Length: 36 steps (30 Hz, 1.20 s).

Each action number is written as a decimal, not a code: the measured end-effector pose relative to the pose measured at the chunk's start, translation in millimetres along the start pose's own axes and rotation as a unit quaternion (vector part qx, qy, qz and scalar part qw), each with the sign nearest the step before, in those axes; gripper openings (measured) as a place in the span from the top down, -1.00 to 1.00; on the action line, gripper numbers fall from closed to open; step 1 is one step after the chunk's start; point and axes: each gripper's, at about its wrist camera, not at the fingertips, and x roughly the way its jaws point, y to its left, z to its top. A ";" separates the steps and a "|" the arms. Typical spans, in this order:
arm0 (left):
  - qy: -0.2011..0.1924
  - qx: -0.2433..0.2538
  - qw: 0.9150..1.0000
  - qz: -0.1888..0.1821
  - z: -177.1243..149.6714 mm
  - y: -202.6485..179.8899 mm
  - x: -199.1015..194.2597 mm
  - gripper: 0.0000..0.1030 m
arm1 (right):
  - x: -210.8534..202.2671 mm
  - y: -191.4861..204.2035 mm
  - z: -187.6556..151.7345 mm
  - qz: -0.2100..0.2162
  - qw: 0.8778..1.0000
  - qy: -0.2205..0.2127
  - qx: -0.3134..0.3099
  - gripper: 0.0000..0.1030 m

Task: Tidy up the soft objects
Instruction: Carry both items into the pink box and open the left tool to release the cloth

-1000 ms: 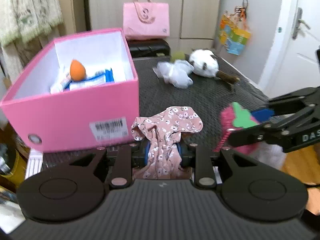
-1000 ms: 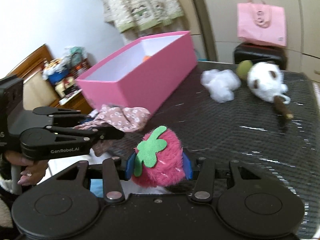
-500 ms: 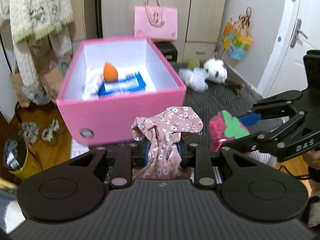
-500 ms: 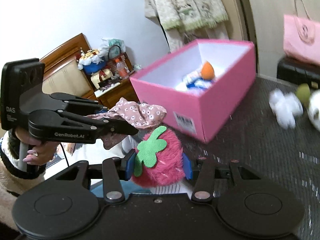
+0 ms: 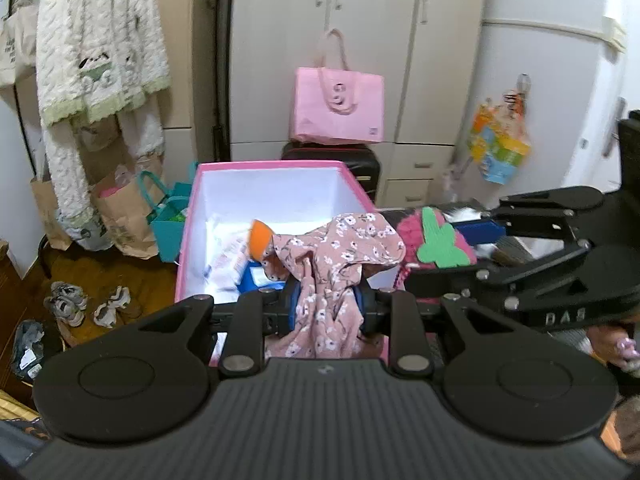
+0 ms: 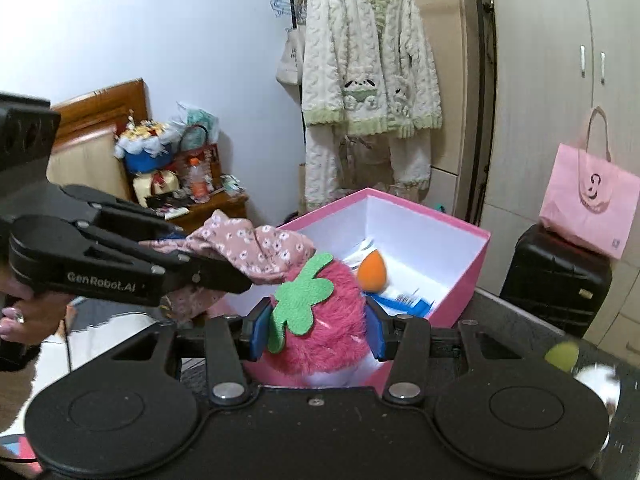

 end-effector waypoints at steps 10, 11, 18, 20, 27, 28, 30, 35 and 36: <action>0.062 -0.040 0.997 0.017 47.7 44.1 100.0 0.53 | 88.2 -40.8 40.5 -0.032 0.997 0.060 -0.025 -0.02; 0.072 -0.046 0.996 0.017 50.5 47.7 111.2 0.53 | 95.8 -45.4 40.9 -0.032 0.997 0.069 -0.024 -0.02; 0.105 -0.058 0.991 0.062 58.7 56.6 161.4 0.53 | 143.4 -58.5 42.6 -0.034 0.990 0.125 -0.050 -0.03; 0.112 -0.059 0.990 0.066 58.5 54.5 167.8 0.47 | 153.0 -57.2 42.4 -0.033 0.987 0.139 -0.069 -0.03; 0.094 -0.052 0.990 0.090 56.2 51.2 165.7 -0.02 | 167.1 -55.4 41.1 -0.060 0.984 0.140 -0.088 -0.45; 0.088 -0.049 0.991 0.092 56.0 50.8 161.4 -0.09 | 164.3 -55.8 40.2 -0.062 0.985 0.135 -0.085 -0.45; 0.073 -0.043 0.992 0.093 56.1 51.2 151.4 -0.18 | 154.1 -55.5 37.9 -0.068 0.987 0.125 -0.076 -0.46; 0.055 -0.028 0.993 0.096 53.8 50.1 125.9 -0.21 | 124.4 -52.8 34.6 -0.070 0.990 0.102 -0.062 -0.48; 0.053 -0.023 0.994 0.096 54.0 49.9 122.0 -0.22 | 118.8 -51.6 33.7 -0.072 0.990 0.100 -0.062 -0.48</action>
